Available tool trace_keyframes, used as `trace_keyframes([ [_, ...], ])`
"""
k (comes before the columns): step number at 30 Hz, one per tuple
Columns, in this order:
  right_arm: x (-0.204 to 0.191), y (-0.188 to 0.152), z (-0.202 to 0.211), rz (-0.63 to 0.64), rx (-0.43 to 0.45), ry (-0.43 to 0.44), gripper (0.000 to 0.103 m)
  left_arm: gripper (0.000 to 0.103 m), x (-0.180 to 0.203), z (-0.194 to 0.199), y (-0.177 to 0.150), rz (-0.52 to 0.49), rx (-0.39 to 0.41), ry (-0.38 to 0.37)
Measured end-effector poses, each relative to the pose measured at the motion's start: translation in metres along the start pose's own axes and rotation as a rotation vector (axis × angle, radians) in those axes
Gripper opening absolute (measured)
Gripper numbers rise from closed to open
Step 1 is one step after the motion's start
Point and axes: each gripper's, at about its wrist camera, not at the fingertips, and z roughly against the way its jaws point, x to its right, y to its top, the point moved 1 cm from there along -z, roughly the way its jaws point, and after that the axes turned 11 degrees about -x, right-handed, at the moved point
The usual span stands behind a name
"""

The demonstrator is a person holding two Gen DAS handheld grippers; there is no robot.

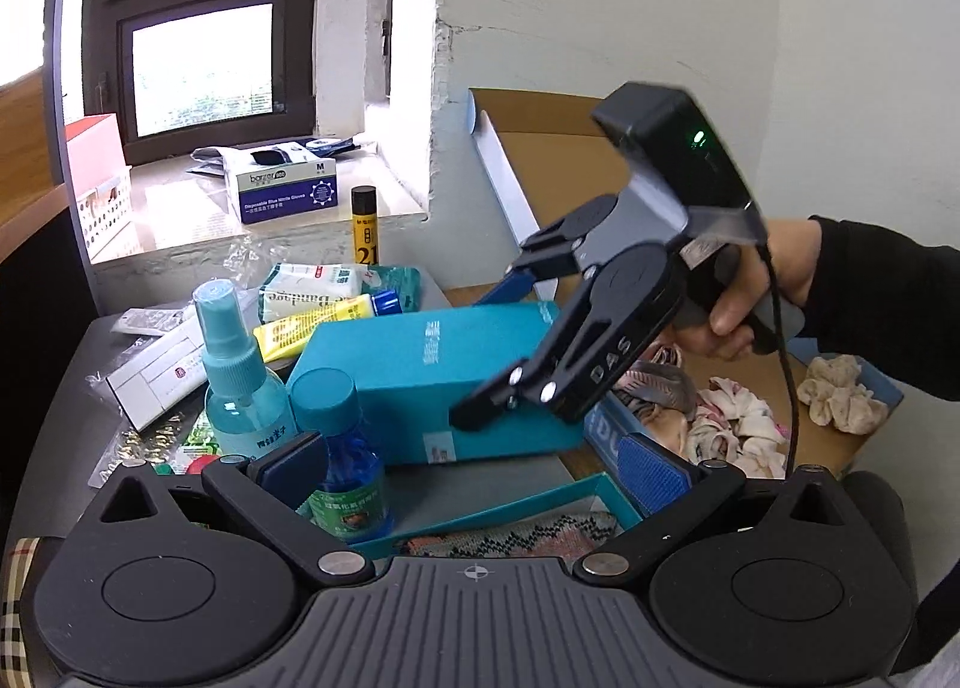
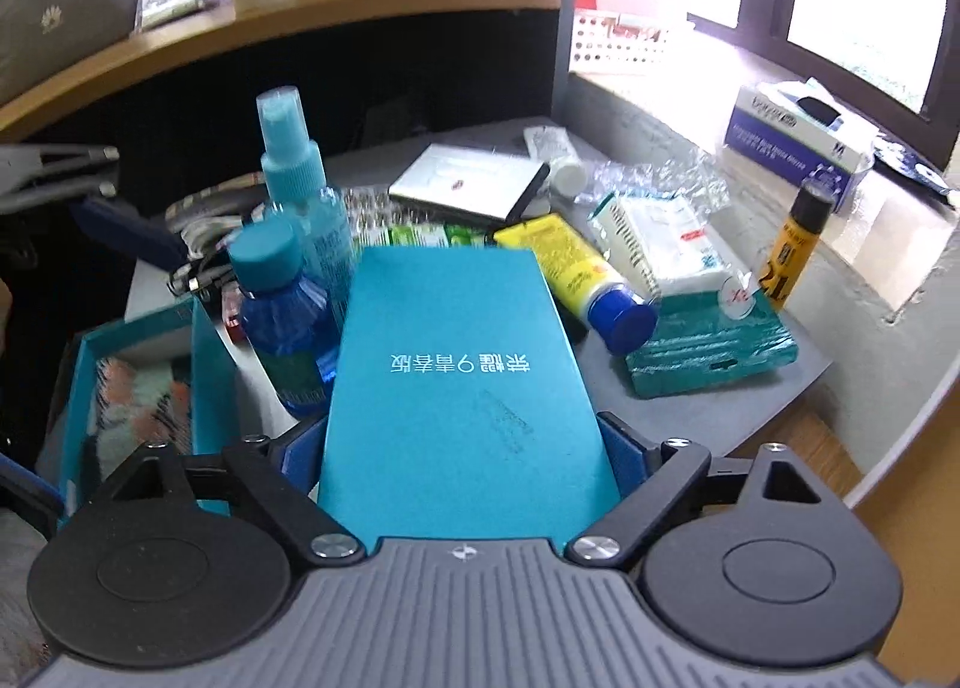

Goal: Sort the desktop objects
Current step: 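Close the right tool on the large teal phone box, then lift the phone box with the right tool and lower it onto the small teal box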

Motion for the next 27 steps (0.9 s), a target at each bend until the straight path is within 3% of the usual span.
trace_keyframes([
  [7,-0.005,-0.001,0.02,-0.02,0.016,-0.012,0.091,0.102,0.008,-0.009,-0.002,0.026,0.003,-0.059],
  [15,-0.01,-0.004,0.034,-0.028,0.007,-0.006,0.091,0.08,0.034,-0.042,0.005,0.053,-0.053,-0.124],
  [21,-0.006,-0.008,0.044,-0.056,0.018,0.016,0.091,0.079,0.037,-0.065,0.01,0.092,-0.075,-0.15],
  [27,-0.004,-0.015,0.054,-0.093,0.033,0.051,0.091,0.077,0.032,-0.072,0.011,0.153,-0.041,-0.152],
])
